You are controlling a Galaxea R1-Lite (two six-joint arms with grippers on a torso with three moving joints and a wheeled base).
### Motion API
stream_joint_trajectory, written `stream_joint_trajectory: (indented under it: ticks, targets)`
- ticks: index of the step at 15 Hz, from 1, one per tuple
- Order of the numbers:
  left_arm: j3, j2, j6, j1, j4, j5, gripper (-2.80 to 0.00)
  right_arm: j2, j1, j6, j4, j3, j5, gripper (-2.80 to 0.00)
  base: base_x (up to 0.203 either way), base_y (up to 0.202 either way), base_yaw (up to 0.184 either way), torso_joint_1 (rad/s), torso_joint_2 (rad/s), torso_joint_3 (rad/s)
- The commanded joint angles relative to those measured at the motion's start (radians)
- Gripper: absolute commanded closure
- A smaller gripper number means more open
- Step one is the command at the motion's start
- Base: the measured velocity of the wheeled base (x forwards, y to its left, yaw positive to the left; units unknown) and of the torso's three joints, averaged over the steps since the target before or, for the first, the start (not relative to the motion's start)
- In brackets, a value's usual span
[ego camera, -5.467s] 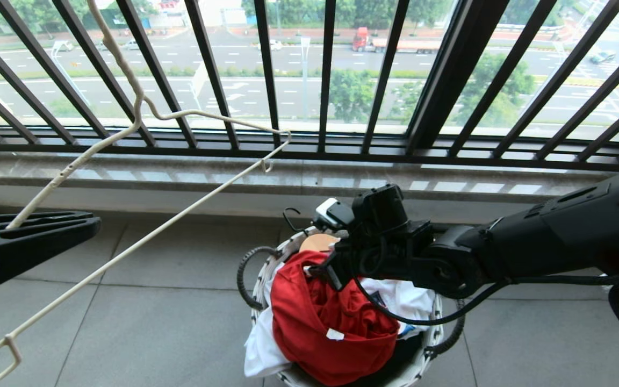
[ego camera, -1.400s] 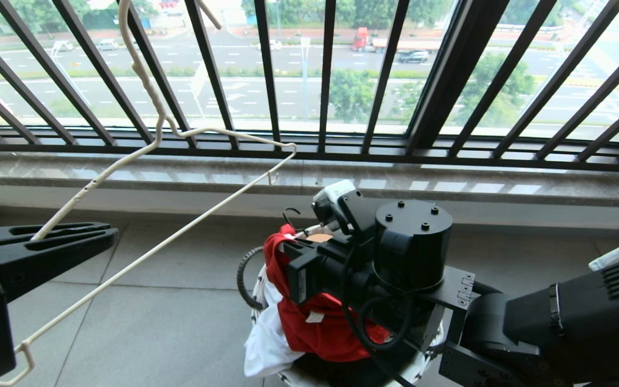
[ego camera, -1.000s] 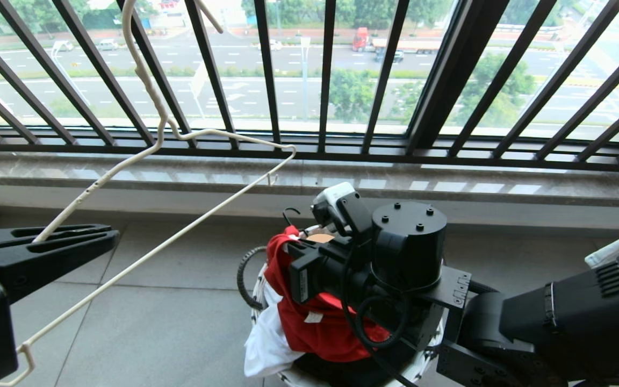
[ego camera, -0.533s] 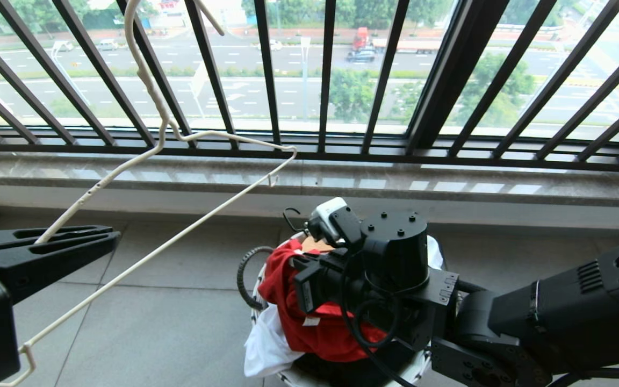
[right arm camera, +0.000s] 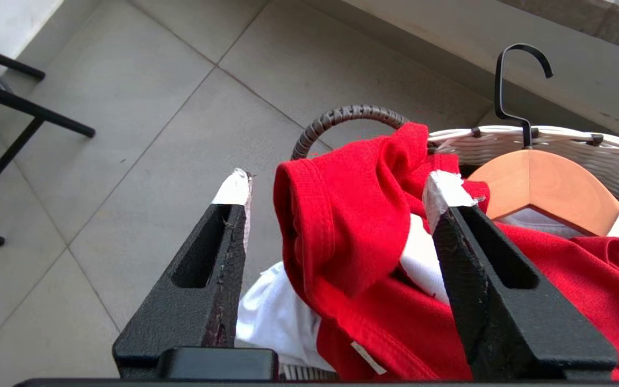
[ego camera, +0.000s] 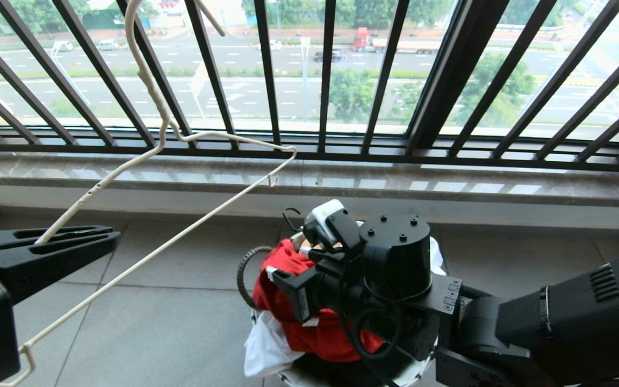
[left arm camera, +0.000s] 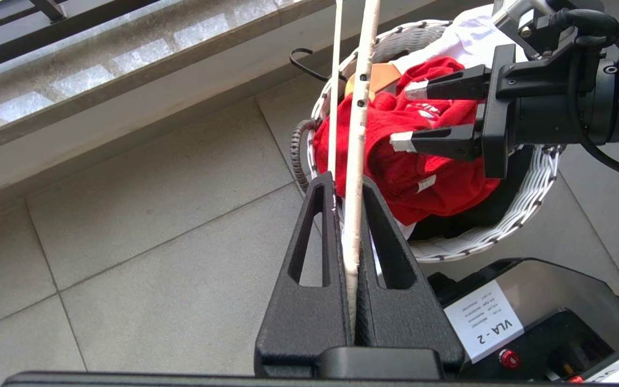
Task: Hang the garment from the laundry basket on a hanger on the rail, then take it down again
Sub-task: Pick up clothes from the basket
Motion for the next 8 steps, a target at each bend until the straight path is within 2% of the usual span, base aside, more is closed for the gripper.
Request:
stream_joint_trajectory:
  ticks: [1,4,8]
  targets:
    - [0.0,0.0,0.0,0.001,0.002,0.004,0.0,-0.032,0.012,0.003,-0.004,0.017,0.027,-2.8,0.0,0.0,0.0,0.0,0.0,0.0]
    - [0.0,0.001,0.0,-0.001,0.002,0.004,0.0,-0.075,0.015,0.059,-0.001,0.035,0.123,-2.8,0.0,0.0,0.0,0.0,0.0,0.0]
    - [0.001,0.0,0.0,-0.001,0.002,0.004,0.0,-0.067,-0.023,0.051,0.045,0.013,0.107,-2.8,0.0,0.0,0.0,0.0,0.0,0.0]
